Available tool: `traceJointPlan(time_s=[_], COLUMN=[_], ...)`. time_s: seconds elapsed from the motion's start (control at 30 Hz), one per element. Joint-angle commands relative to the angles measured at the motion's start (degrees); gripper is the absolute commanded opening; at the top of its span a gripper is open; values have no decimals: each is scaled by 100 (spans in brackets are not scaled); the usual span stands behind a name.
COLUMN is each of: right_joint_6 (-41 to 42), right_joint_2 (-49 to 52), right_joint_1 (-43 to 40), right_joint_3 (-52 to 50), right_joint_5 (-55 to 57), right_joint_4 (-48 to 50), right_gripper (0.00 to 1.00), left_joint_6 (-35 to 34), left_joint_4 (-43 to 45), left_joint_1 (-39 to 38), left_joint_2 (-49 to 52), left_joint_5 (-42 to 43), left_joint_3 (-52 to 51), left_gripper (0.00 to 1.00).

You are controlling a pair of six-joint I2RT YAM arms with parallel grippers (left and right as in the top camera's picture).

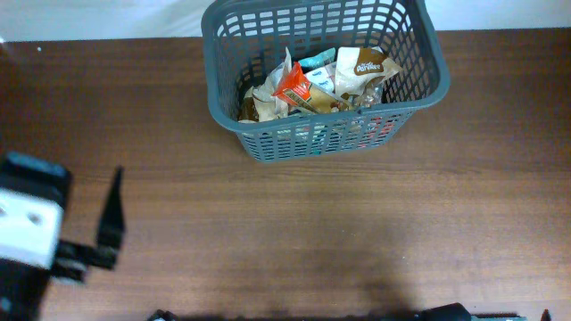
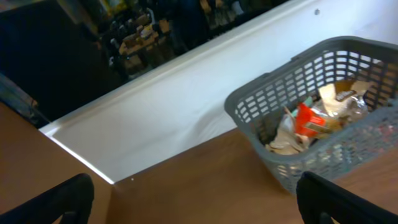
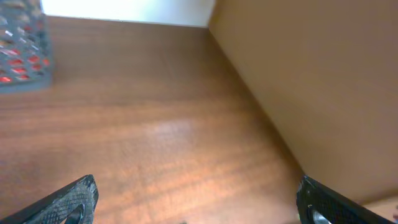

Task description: Pack container

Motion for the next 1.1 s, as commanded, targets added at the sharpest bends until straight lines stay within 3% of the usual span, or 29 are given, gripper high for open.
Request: traceJointPlan(time_s=[0.0,0.17,0.4,0.63,0.77,1.07], right_joint_6=[-122,-116,-103,79,400,369], right_joint_2=[-212,-227,-225,-223,-219,46], right_joint_1=[-271,-289,-291,-313,-310,-304], right_joint_3=[-184,-188,-337,-1711,-2334,-4186], right_joint_5=[-44,-643,-1117,-1808,-2103,-2962], right_joint_4=[-33,44,1174,2083,2894,4992], right_gripper=[99,99,99,99,99,99], left_joint_6=[-48,101,-70,-1014,-1563,-1777], left_joint_4=[4,254,929,1952,2387,3814], left_joint_1=[-37,-457,-1744,-2647,-2887,-3032], left_joint_2=[-487,-1342,-2411,-3783,-4334,-4603], left_joint_5=[-101,-251,-1521,-3073,-3794,-4011], left_joint_3=[-614,-1895,-4371,-6773,-7477,-8837], left_gripper=[100,99,100,99,99,99])
